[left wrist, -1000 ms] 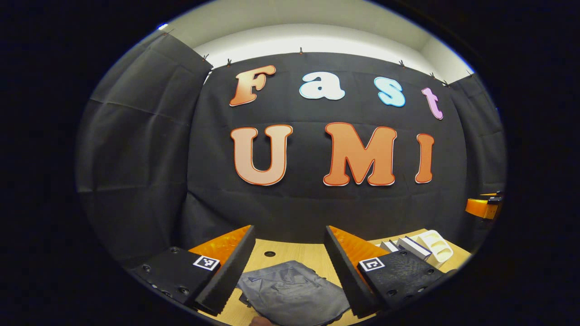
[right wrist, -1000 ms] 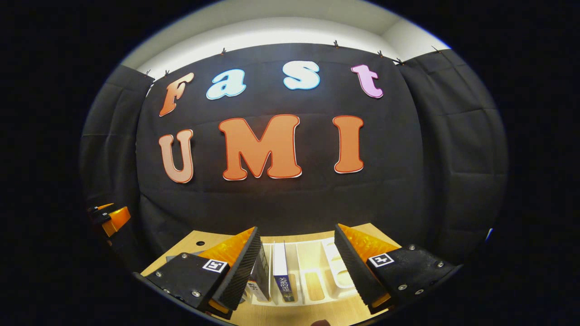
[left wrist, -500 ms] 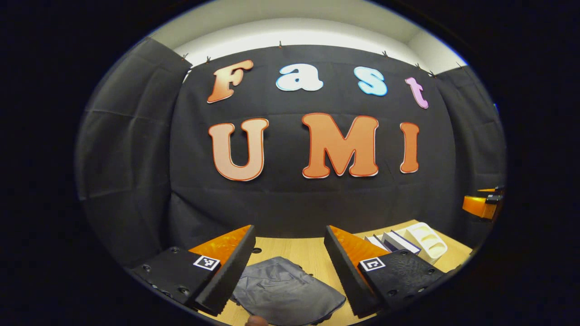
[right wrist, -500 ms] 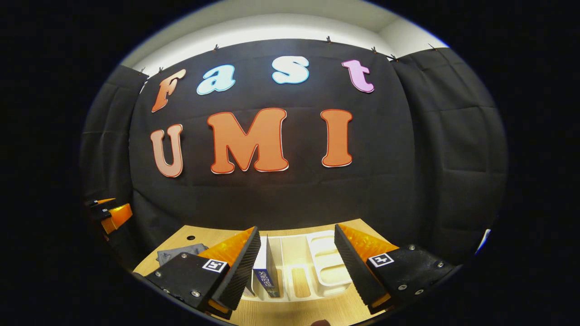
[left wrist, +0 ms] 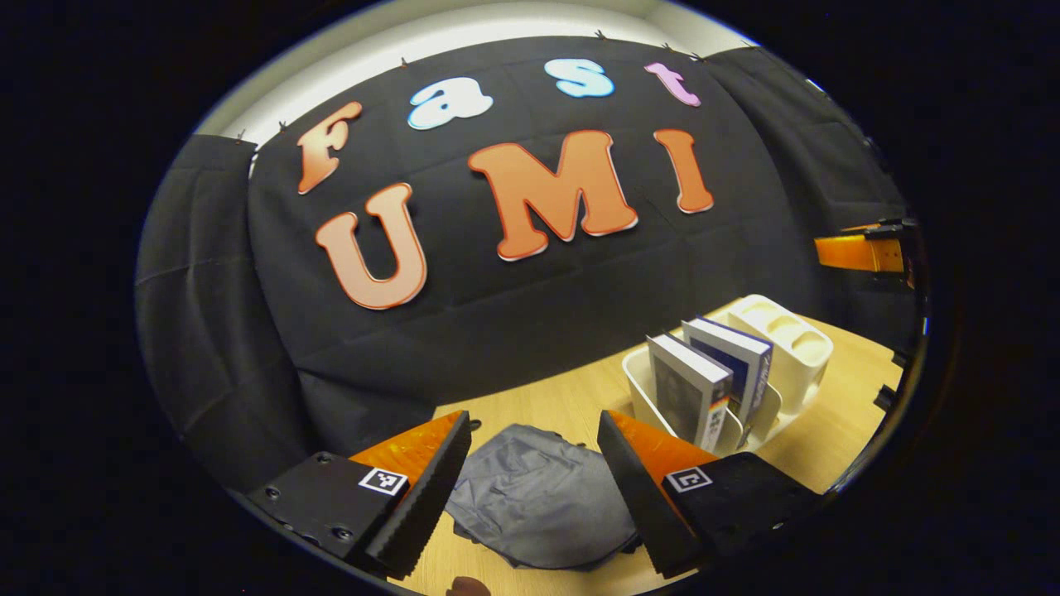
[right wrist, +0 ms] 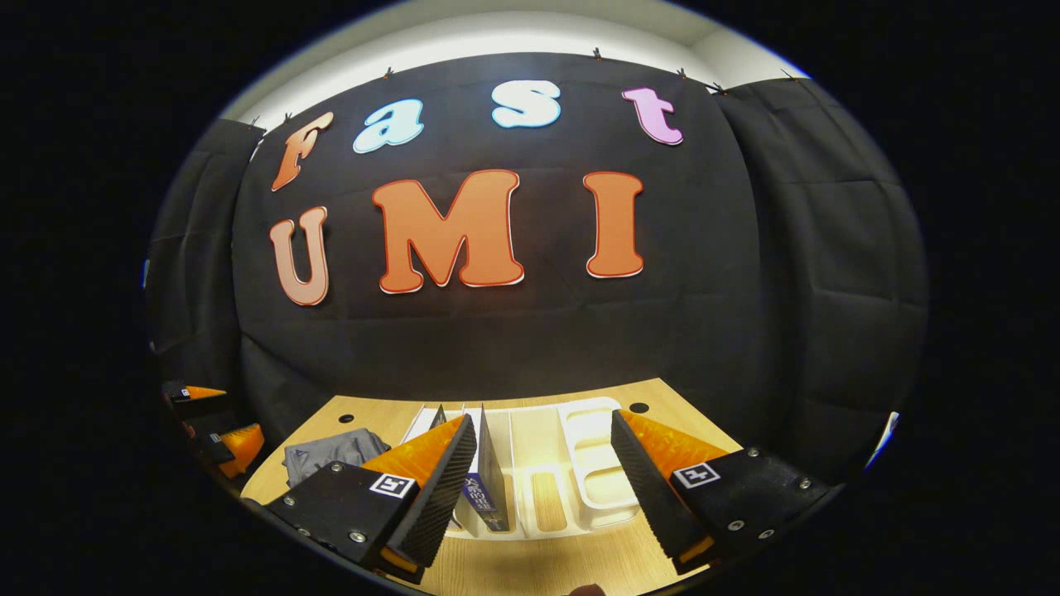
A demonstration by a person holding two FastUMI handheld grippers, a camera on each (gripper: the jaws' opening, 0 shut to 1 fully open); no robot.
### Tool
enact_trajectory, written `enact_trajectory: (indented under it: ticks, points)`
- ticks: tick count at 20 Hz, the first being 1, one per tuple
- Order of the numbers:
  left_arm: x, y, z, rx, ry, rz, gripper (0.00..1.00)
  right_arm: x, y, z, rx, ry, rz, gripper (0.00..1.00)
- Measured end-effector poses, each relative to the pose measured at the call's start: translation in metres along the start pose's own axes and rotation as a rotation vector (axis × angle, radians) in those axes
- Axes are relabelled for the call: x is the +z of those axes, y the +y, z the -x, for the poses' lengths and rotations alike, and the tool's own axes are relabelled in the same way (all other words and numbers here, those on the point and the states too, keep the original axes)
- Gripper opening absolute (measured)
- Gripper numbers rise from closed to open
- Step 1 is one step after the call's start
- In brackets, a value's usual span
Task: Open the schoolbag, grab two books from the bookshelf and put them into the schoolbag.
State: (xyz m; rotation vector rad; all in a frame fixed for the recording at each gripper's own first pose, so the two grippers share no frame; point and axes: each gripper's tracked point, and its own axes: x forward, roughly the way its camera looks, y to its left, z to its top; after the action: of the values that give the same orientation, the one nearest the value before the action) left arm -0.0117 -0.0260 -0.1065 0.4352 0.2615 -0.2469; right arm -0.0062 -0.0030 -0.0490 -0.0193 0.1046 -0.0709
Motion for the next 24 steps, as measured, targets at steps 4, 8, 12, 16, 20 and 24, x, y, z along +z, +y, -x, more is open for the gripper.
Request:
enact_trajectory:
  ticks: [4, 8, 12, 16, 20, 24]
  points:
    - [-0.026, -0.029, -0.001, -0.065, 0.044, -0.126, 0.97, -0.011, -0.008, -0.001, -0.027, 0.023, 0.029, 0.97]
    - [-0.056, -0.056, -0.002, -0.118, 0.091, -0.199, 0.98, -0.023, -0.012, 0.002, -0.046, 0.052, 0.036, 0.97]
    - [-0.085, -0.082, -0.006, -0.182, 0.134, -0.248, 0.97, -0.039, -0.017, 0.005, -0.065, 0.094, 0.042, 0.97]
    - [-0.11, -0.097, -0.013, -0.215, 0.166, -0.296, 0.98, -0.049, -0.015, 0.008, -0.068, 0.123, 0.055, 0.97]
    - [-0.136, -0.102, -0.018, -0.223, 0.201, -0.346, 0.98, -0.057, -0.017, 0.012, -0.071, 0.145, 0.062, 0.98]
    - [-0.169, -0.11, -0.023, -0.247, 0.265, -0.383, 0.98, -0.065, -0.023, 0.012, -0.088, 0.171, 0.049, 0.98]
